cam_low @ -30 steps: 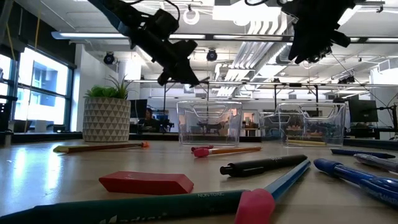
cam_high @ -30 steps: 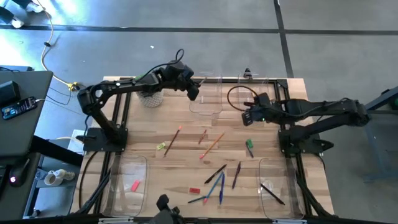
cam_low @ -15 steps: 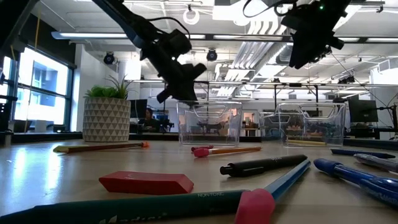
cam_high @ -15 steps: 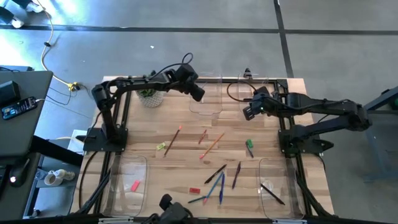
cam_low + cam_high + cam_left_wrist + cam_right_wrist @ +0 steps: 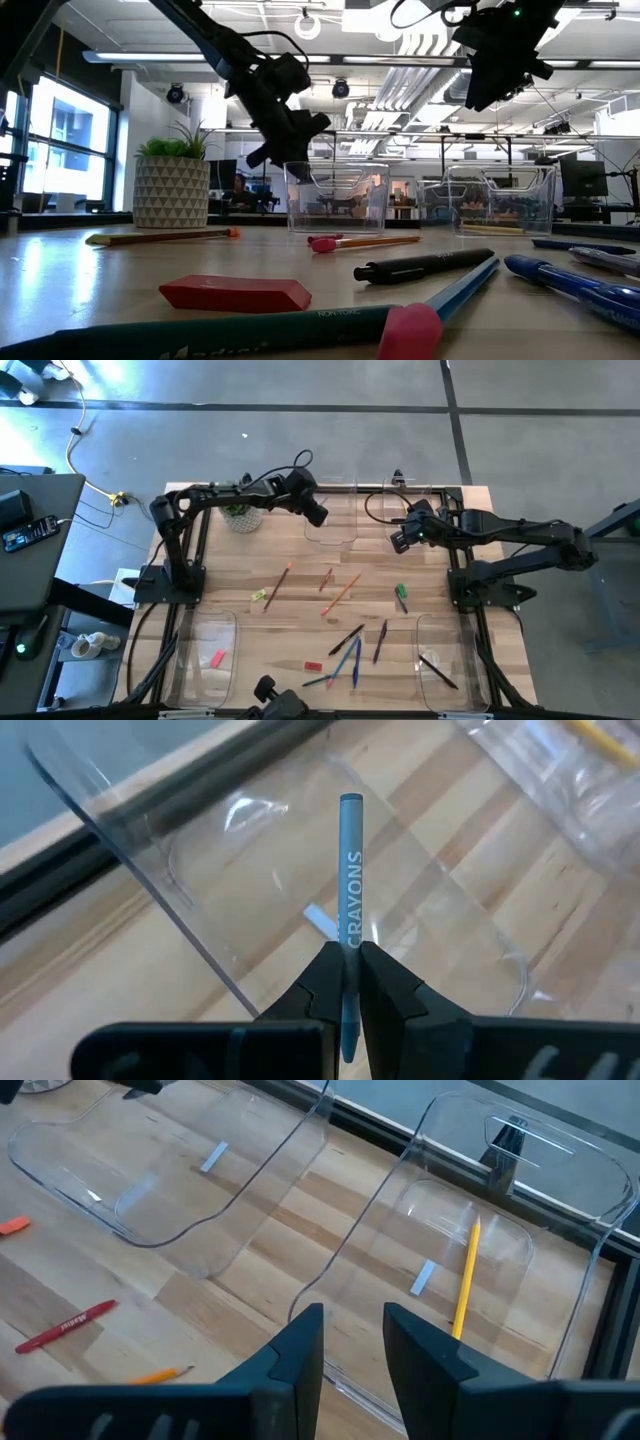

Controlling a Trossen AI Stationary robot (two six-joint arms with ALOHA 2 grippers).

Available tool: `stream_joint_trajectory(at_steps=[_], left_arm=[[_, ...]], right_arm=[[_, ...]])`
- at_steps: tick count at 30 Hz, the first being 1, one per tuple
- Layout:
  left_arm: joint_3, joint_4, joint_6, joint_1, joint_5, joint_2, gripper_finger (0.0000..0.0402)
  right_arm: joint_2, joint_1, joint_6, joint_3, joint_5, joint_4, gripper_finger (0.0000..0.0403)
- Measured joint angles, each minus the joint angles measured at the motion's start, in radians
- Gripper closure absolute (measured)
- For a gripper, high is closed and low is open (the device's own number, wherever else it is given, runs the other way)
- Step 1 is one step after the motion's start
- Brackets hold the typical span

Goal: Sort crayons/erasers/pens/pencils in bins
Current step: Put the gray crayon into the top left transparent bin

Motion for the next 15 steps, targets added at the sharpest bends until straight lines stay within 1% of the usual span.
stream_joint_trajectory(at_steps=[15], left_arm=[[-0.003, -0.023, 0.018, -0.056, -0.003, 0.000, 0.0396]], right_arm=[[0.000, 0.000, 0.000, -0.001, 0.006, 0.000, 0.0304]])
